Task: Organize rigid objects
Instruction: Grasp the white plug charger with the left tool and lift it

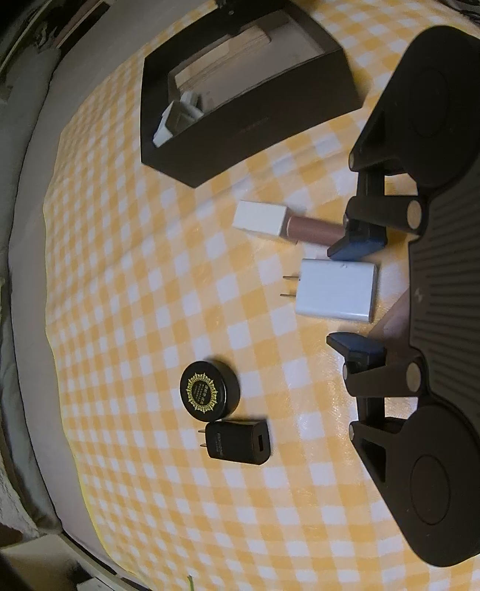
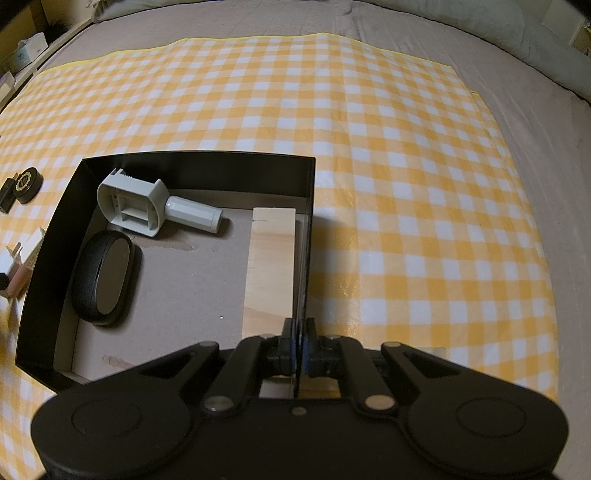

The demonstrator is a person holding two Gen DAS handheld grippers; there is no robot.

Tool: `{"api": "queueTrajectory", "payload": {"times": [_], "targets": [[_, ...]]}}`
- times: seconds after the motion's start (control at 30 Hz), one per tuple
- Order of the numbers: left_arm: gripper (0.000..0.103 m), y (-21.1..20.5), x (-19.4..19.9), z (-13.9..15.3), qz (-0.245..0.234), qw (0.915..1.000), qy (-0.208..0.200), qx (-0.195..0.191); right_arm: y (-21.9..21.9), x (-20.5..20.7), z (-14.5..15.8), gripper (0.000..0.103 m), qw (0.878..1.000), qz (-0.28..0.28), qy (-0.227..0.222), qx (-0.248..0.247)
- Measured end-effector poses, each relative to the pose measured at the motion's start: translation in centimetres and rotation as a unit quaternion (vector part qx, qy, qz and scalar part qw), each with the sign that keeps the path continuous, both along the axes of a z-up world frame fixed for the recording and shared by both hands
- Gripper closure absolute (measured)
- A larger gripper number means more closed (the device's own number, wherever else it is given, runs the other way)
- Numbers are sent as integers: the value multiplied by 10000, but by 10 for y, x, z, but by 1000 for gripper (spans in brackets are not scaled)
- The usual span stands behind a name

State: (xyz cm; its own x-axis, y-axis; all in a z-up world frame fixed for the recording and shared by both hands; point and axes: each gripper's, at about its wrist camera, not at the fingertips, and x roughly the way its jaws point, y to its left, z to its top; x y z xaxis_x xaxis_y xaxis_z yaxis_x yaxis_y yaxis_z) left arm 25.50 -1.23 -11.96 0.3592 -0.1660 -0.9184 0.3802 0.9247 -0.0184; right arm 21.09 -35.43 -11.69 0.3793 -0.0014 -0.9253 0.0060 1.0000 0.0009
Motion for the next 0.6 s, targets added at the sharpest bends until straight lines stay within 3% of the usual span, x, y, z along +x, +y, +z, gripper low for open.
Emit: {"api": "queueTrajectory", "payload": {"times": [0.17,0.2,0.3,0.43,0.6], "targets": [[59,-12,3,-13,-61,9997,-36,244,0,0,0,98,10000,7,0,-7],[67,-15,3,-13,-102,9994,-111,304,0,0,0,98,10000,7,1,-5],[66,-19,5,-10,-98,9991,-261,314,1,0,0,98,10000,4,3,-3],[66,-15,5,3,181,9989,-430,43,1,0,0,98,10000,7,-1,-7],[66,-18,3,33,421,9954,-607,-612,1,0,1,98,10000,4,1,-13]]}}
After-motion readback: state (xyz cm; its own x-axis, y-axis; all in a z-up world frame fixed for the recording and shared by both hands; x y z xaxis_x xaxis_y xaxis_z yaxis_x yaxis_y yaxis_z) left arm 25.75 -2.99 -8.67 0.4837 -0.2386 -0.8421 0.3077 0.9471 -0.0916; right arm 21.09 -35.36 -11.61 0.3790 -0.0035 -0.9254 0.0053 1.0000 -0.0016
